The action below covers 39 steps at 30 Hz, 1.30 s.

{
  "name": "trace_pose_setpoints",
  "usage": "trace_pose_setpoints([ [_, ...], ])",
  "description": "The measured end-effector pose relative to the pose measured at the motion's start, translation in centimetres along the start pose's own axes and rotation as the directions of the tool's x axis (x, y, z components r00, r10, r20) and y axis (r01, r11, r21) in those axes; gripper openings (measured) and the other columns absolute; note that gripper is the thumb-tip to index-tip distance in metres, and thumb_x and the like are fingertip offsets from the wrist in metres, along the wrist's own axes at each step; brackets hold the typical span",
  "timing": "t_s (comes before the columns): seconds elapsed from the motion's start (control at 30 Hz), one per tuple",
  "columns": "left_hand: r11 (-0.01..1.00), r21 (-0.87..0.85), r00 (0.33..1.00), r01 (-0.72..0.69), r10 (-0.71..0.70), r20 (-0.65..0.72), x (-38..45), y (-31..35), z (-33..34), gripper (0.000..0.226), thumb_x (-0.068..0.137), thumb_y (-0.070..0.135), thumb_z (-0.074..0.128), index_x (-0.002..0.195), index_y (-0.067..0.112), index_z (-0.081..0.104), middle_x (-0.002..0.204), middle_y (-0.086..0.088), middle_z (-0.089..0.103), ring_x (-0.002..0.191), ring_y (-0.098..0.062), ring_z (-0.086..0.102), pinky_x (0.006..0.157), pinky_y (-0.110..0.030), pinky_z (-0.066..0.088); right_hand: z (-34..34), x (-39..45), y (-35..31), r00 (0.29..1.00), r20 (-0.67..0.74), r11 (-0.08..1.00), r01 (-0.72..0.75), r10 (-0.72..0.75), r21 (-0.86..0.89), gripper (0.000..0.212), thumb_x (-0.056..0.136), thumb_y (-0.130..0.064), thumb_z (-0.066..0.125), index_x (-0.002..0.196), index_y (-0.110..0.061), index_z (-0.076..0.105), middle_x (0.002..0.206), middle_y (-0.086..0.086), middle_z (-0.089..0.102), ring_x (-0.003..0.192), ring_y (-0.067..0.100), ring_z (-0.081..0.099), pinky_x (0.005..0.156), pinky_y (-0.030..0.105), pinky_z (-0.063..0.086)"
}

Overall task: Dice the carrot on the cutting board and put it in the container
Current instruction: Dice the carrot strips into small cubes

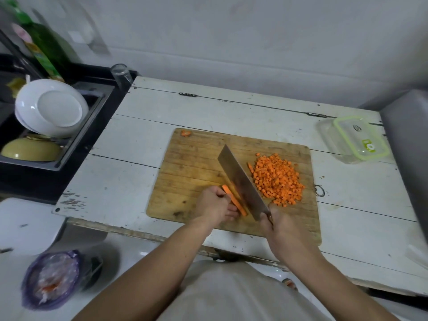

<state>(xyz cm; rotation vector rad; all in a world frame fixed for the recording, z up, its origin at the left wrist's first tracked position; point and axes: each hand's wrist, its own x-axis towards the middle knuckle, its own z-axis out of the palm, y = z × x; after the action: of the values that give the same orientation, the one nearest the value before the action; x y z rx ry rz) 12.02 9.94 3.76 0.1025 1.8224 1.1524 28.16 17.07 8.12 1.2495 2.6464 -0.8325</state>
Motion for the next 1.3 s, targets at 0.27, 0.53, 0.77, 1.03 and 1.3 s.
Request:
trace_pose_setpoints([
  [0.27,1.000,-0.011,1.000,0.013,-0.013,-0.007,-0.1,0.1,0.1,0.010,0.105,0.014,0.055,0.107,0.005,0.059,0.079,-0.019,0.076,0.068,-0.028,0.077,0.066,-0.039,0.065,0.5,-1.4,-0.2,0.999,0.033,0.994,0.024,-0.020,-0.111,0.019,0.104,-0.037,0.041,0.087,-0.027,0.044,0.066,-0.006,0.051,0.063,0.021,0.052,0.054,0.034,0.033],
  [0.53,0.999,0.026,0.999,0.033,-0.033,-0.010,0.3,0.5,0.3,0.009,0.106,0.012,0.051,0.109,0.005,0.057,0.080,-0.021,0.075,0.065,-0.028,0.076,0.055,-0.035,0.062,0.6,-2.6,0.7,0.998,0.062,1.000,0.007,-0.005,-0.025,0.023,0.103,-0.032,0.045,0.085,-0.019,0.049,0.061,0.004,0.056,0.056,0.027,0.056,0.052,0.043,0.041],
  [0.77,0.996,0.048,0.997,0.073,-0.073,-0.005,0.5,1.0,0.4,0.008,0.107,0.008,0.048,0.109,0.004,0.054,0.084,-0.026,0.073,0.063,-0.030,0.075,0.050,-0.033,0.060,0.8,-2.3,0.9,0.994,0.109,0.999,-0.027,0.030,-0.025,0.020,0.103,-0.030,0.045,0.085,-0.022,0.046,0.061,0.001,0.053,0.055,0.021,0.050,0.049,0.035,0.030],
  [1.03,0.992,0.081,0.995,0.095,-0.091,-0.051,1.3,1.0,0.9,0.013,0.103,0.009,0.052,0.091,0.010,0.054,0.078,-0.021,0.074,0.066,-0.033,0.076,0.063,-0.043,0.064,2.3,1.2,-1.0,0.995,0.020,0.959,0.099,-0.097,-0.264,0.021,0.104,-0.031,0.047,0.095,-0.016,0.059,0.075,0.006,0.065,0.067,0.027,0.066,0.051,0.035,0.046],
  [1.3,0.992,0.053,0.992,0.114,-0.111,-0.068,1.1,1.0,1.2,0.012,0.103,0.004,0.045,0.094,0.011,0.050,0.073,-0.022,0.071,0.054,-0.029,0.072,0.047,-0.035,0.058,1.9,-1.2,0.4,0.998,0.059,0.977,0.050,-0.038,-0.209,0.021,0.105,-0.031,0.040,0.094,-0.019,0.053,0.085,0.006,0.063,0.072,0.026,0.056,0.061,0.031,0.035],
])
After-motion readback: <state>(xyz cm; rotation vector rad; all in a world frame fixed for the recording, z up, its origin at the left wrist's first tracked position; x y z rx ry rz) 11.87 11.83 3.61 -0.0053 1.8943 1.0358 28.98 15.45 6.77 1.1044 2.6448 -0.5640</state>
